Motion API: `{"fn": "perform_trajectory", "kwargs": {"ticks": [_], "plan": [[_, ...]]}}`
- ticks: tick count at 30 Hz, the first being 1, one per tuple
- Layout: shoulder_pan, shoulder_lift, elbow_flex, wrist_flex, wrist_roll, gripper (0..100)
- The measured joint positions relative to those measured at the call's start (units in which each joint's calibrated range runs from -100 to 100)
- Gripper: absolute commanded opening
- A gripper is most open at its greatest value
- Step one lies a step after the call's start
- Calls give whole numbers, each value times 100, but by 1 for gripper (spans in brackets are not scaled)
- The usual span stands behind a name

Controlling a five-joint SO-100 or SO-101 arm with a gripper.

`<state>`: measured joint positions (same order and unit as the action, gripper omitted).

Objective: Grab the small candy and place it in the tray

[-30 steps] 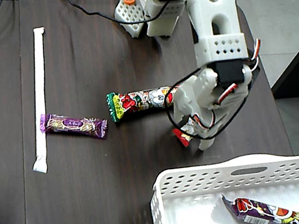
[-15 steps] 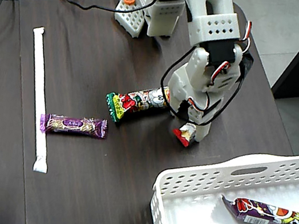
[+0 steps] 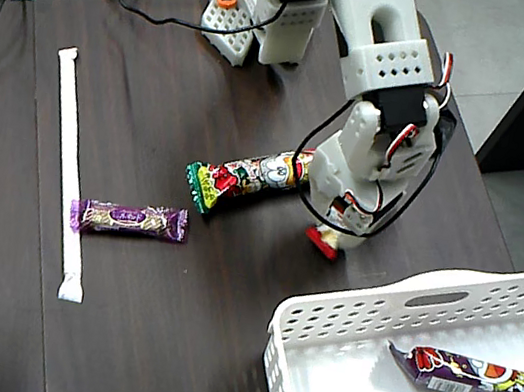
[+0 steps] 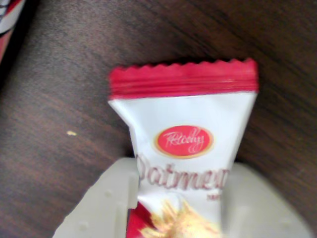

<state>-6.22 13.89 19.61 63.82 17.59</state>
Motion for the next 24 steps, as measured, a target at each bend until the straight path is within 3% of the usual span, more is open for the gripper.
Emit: {"fn": "perform_trajectory", "kwargs": {"ticks": [16, 24], "plan": [[60, -75, -18, 0, -5, 1], [90, -884, -18, 247, -51, 1]]}}
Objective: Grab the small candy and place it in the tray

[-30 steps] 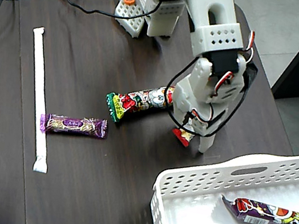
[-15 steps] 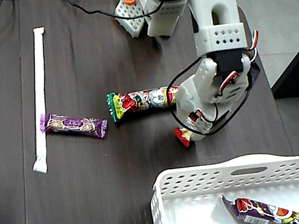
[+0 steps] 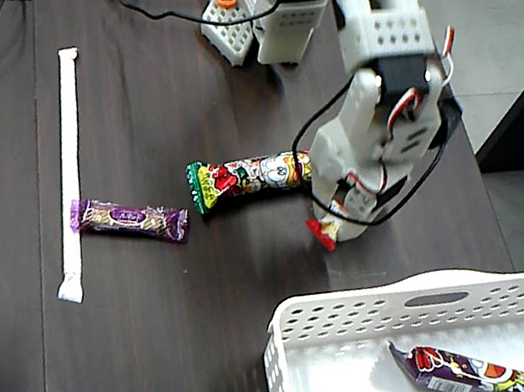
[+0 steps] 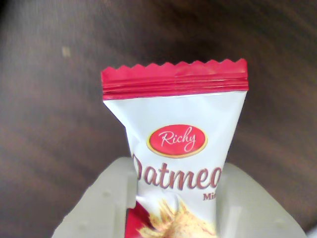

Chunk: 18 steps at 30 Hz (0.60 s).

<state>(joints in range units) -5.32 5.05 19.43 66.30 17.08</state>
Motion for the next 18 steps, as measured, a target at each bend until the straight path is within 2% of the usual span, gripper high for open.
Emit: {"fn": "perform_trajectory", "kwargs": {"ticks": [9, 18], "plan": [[0, -985, -436, 324, -291, 1], [-112, -960, -1921, 145, -619, 1]]}}
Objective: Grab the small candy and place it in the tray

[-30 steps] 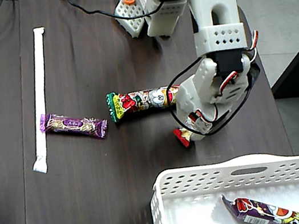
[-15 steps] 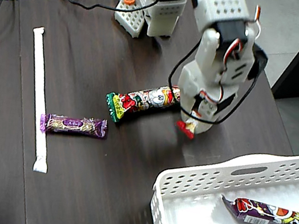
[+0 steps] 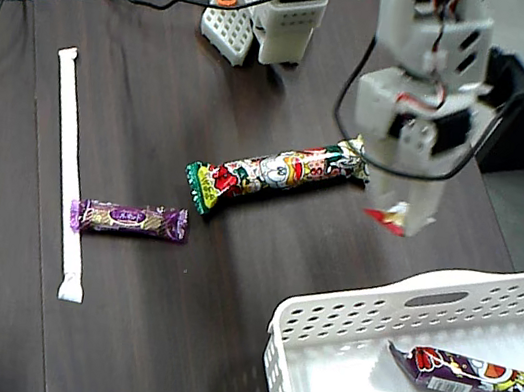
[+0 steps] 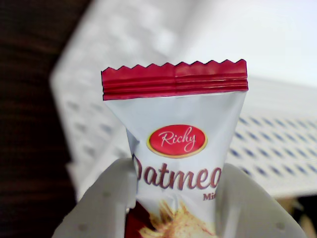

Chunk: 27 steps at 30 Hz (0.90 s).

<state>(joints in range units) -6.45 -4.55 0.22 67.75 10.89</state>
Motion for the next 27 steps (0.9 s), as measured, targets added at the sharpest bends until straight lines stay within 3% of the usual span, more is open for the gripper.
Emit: {"fn": "perform_trajectory", "kwargs": {"ticks": [14, 22, 27], "plan": [[-405, 3079, -3353, -452, -537, 2], [-622, 4514, -5024, 102, -910, 2], [-735, 4673, -5389, 444, -1058, 12]]}}
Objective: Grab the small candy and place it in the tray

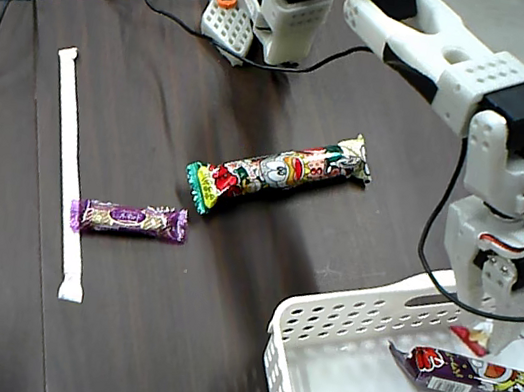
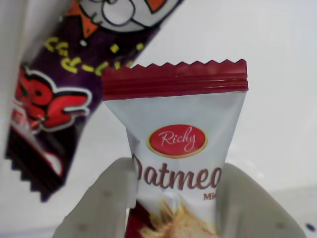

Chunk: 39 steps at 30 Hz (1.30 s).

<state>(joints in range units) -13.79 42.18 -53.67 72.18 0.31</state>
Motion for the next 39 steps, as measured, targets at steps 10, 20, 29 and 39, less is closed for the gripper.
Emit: {"fn": "perform_trajectory", "kwargs": {"ticks": [10, 20, 29, 39], "plan": [[-225, 0, -62, 563, -266, 20], [-120, 0, -133, 563, -271, 19], [-60, -25, -231, 828, -271, 1], [217, -1318, -231, 2483, -20, 1]]}}
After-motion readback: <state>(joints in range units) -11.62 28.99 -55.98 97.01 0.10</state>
